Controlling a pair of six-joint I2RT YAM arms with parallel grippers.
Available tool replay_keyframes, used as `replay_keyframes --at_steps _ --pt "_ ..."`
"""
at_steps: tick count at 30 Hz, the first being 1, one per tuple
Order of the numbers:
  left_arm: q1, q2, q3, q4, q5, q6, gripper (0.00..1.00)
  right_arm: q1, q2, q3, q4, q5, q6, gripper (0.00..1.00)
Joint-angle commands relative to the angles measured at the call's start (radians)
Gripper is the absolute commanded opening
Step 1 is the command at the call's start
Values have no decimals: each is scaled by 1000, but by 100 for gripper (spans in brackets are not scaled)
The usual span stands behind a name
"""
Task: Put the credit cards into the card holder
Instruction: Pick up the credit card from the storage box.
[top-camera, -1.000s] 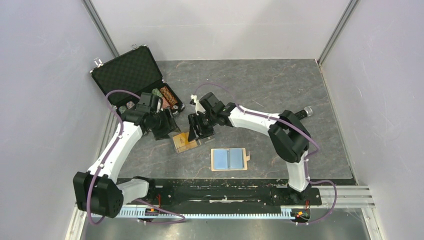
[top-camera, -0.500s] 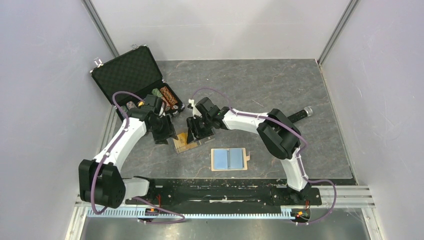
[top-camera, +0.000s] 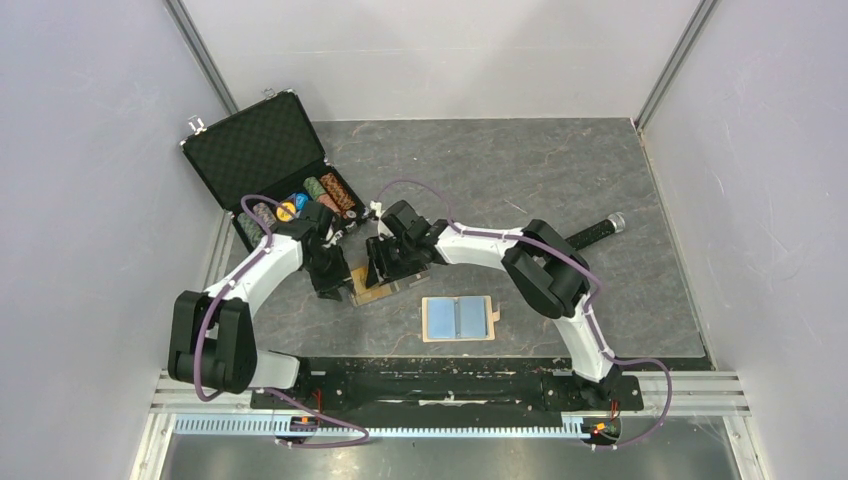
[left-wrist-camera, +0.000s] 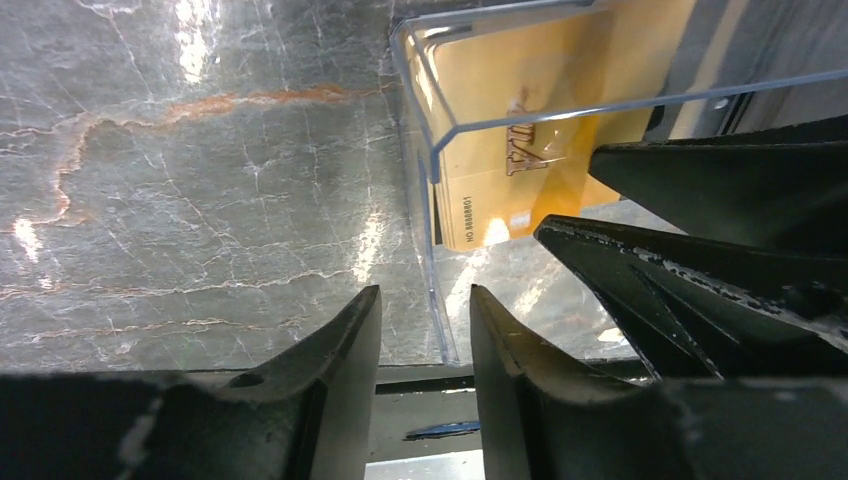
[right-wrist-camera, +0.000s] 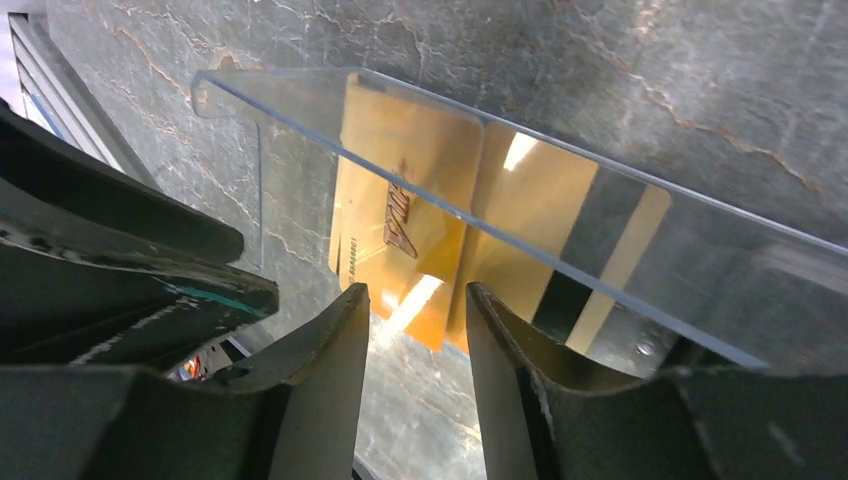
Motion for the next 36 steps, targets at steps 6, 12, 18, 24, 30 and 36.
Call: replay_keyframes --at_steps 6,12,18,24,30,36 --pt "7 -8 -53 55 41 37 33 30 91 57 57 -32 64 31" --pt "7 -15 -63 58 44 36 23 30 84 70 57 -50 74 4" --pt "7 -12 -65 59 37 38 19 30 55 83 28 -43 74 0" --pt "7 -11 -66 57 29 39 16 30 45 145 -83 4 40 0" --pt "7 -13 -68 58 23 39 13 31 40 232 -224 77 -9 0" --pt "7 -11 -68 58 20 40 11 31 38 250 -244 83 -27 0"
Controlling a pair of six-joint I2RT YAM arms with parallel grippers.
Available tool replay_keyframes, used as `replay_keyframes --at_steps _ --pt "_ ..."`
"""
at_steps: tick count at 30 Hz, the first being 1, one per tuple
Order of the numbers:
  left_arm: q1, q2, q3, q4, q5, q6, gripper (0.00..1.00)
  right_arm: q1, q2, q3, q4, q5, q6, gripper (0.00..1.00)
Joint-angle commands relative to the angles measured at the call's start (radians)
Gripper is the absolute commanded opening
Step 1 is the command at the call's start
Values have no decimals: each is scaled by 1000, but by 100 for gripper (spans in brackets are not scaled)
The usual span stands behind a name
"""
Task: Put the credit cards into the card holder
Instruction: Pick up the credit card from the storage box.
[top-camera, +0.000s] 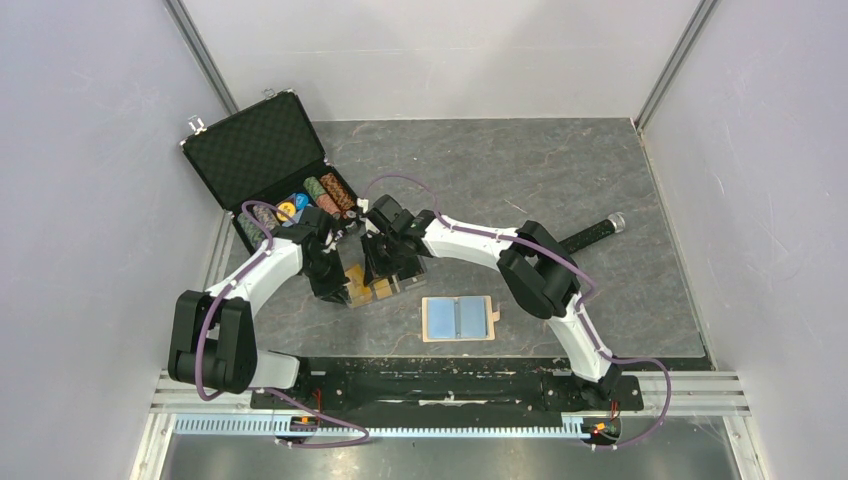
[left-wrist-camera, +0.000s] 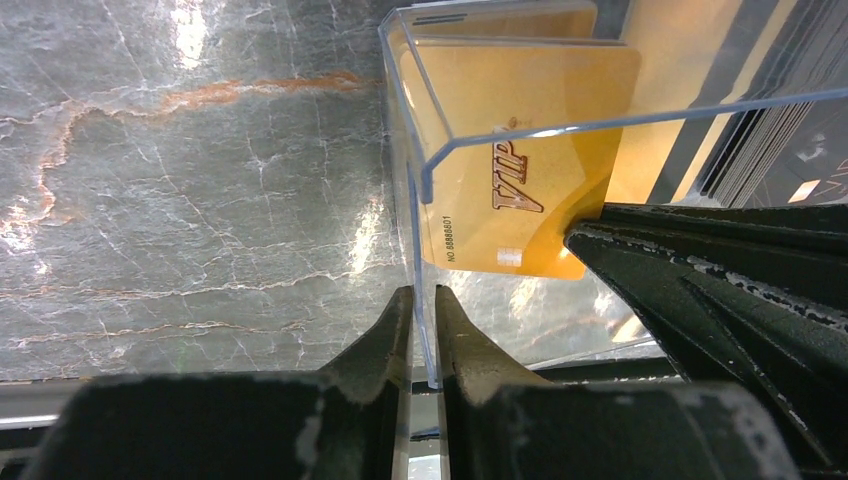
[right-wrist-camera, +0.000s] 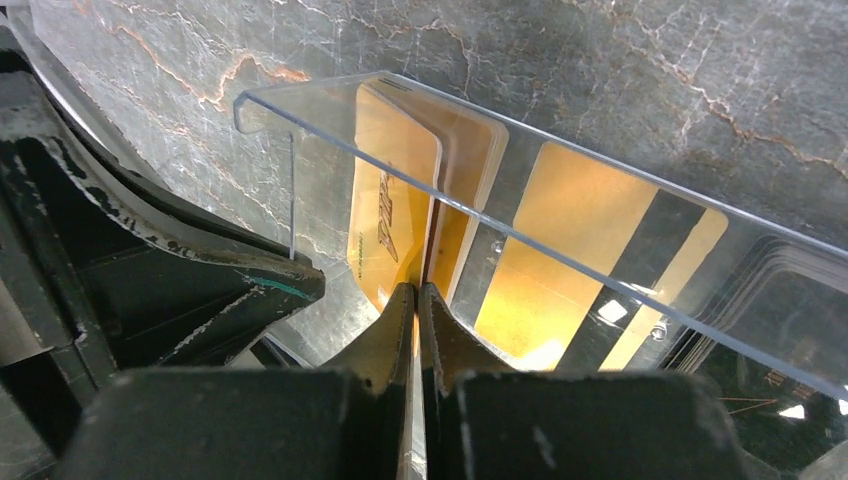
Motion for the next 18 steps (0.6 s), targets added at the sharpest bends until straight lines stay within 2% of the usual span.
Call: replay_keyframes --at_steps 1,9,18 --pt "1 -13 -9 31 3 37 11 -3 -26 40 -25 28 -35 0" --pt "1 -14 -10 35 6 38 11 -3 -22 35 -3 -3 -16 0" --pt "1 -29 -16 37 0 33 11 -3 -23 56 -91 77 -80 0"
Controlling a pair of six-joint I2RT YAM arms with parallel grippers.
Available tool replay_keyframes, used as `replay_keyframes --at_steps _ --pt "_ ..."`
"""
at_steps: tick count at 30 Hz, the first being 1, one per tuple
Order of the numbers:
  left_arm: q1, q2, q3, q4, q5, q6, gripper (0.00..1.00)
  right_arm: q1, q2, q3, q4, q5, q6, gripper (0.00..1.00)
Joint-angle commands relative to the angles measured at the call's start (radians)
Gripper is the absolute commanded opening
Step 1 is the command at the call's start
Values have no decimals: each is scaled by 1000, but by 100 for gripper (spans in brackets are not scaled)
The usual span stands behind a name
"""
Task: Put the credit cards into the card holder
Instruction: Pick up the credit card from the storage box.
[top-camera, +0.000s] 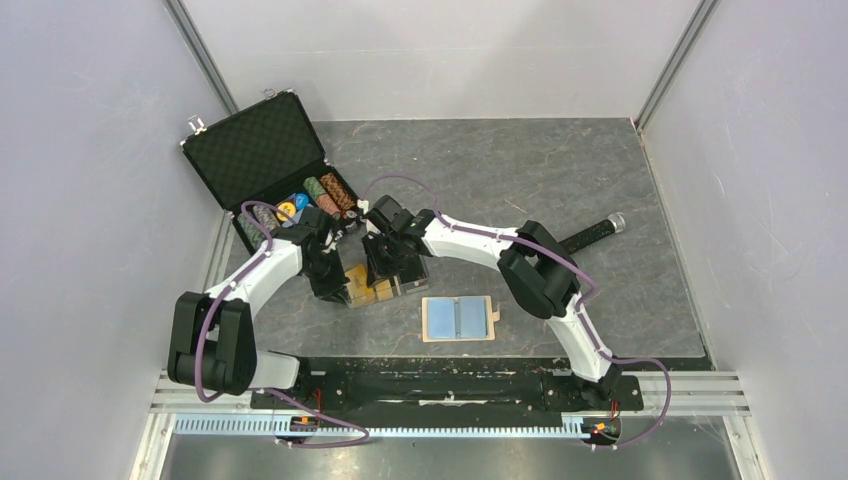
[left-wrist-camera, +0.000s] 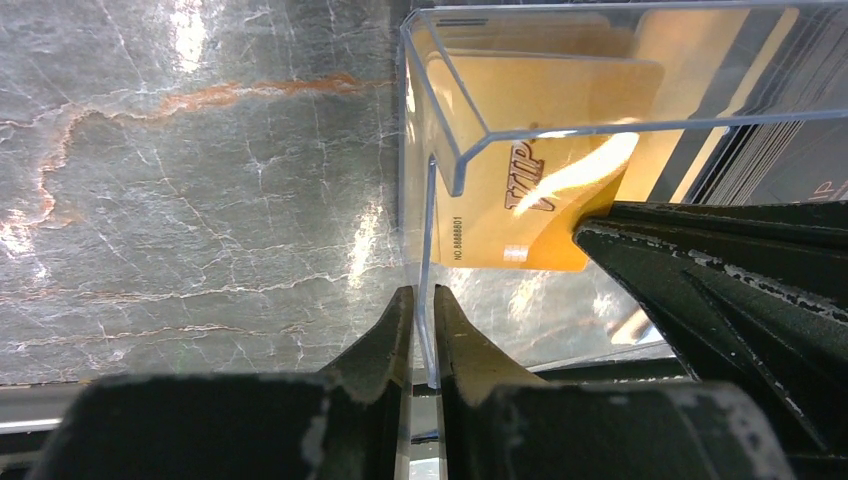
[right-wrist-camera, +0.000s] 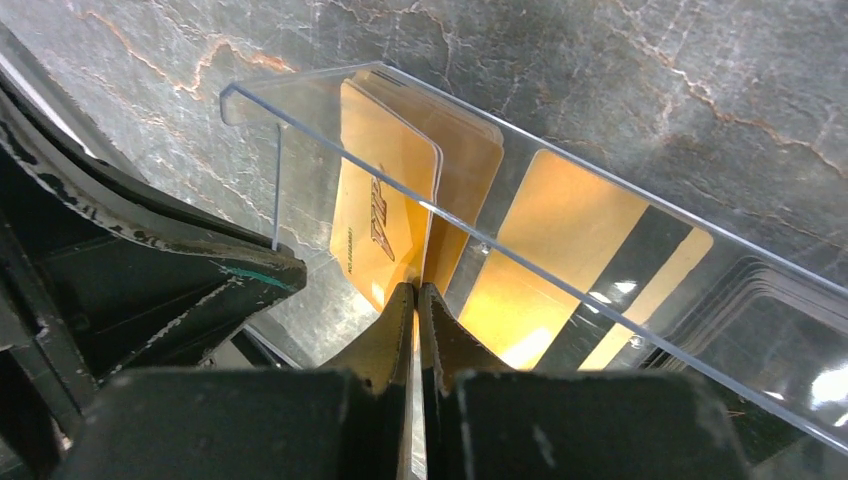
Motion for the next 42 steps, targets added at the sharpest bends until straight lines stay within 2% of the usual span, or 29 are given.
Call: replay_keyframes --at_steps 1,19,29,39,42 --pt "1 -21 -12 31 2 35 11 -3 -26 49 -63 79 -65 0" --pt "1 -23 -18 37 2 35 10 0 -44 74 -136 172 -121 0" --pt "-1 -23 -19 37 0 35 9 0 -63 33 -1 9 -44 0" --pt "0 -20 -21 42 0 35 9 0 -25 7 82 -82 24 0" --pt "-1 -18 -20 42 -2 35 9 1 -13 -14 111 -99 40 4"
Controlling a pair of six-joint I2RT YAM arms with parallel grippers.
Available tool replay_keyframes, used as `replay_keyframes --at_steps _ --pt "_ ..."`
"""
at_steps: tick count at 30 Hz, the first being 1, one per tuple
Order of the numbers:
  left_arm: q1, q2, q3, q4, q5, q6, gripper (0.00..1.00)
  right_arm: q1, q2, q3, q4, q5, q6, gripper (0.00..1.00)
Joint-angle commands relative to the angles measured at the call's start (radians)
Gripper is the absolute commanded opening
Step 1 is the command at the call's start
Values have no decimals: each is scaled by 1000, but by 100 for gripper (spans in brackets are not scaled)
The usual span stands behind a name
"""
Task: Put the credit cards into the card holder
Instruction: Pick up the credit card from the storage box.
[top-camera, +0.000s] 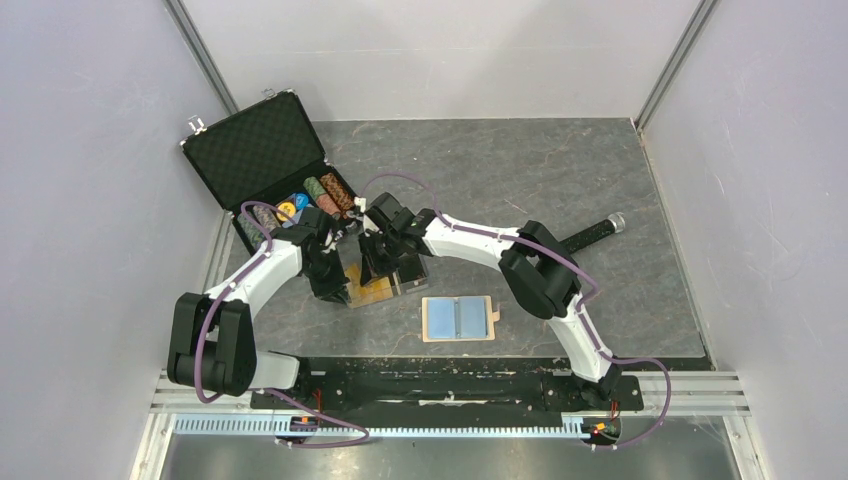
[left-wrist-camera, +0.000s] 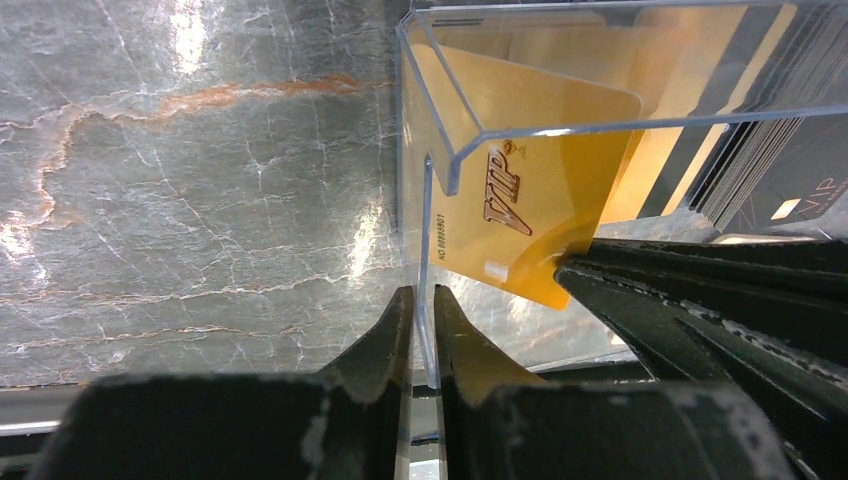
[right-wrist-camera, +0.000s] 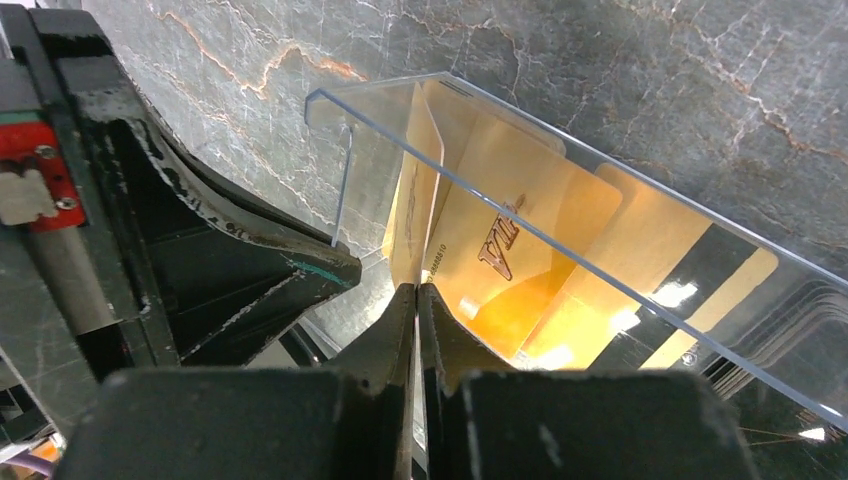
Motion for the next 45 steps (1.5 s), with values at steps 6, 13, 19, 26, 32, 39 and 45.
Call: replay_keyframes --at_steps 6,13,19,26,32,39,45 --pt "0 -14 -15 34 -2 34 10 -2 9 -50 120 -51 50 14" --pt "0 -16 -15 33 -2 35 10 -1 20 -66 191 -91 105 15" --pt "0 -19 -15 33 -4 33 9 -2 43 -54 148 -85 108 2" --pt "8 -22 2 26 -12 31 3 -6 -28 -51 94 -53 66 0" --pt "33 -51 13 -3 -37 33 2 -31 -143 -55 41 -27 29 0" --pt "47 -74 31 -51 -90 32 3 -100 -339 -218 30 5 1 0" --pt "50 -99 57 -71 -64 47 34 -172 -497 -390 53 10 -23 0"
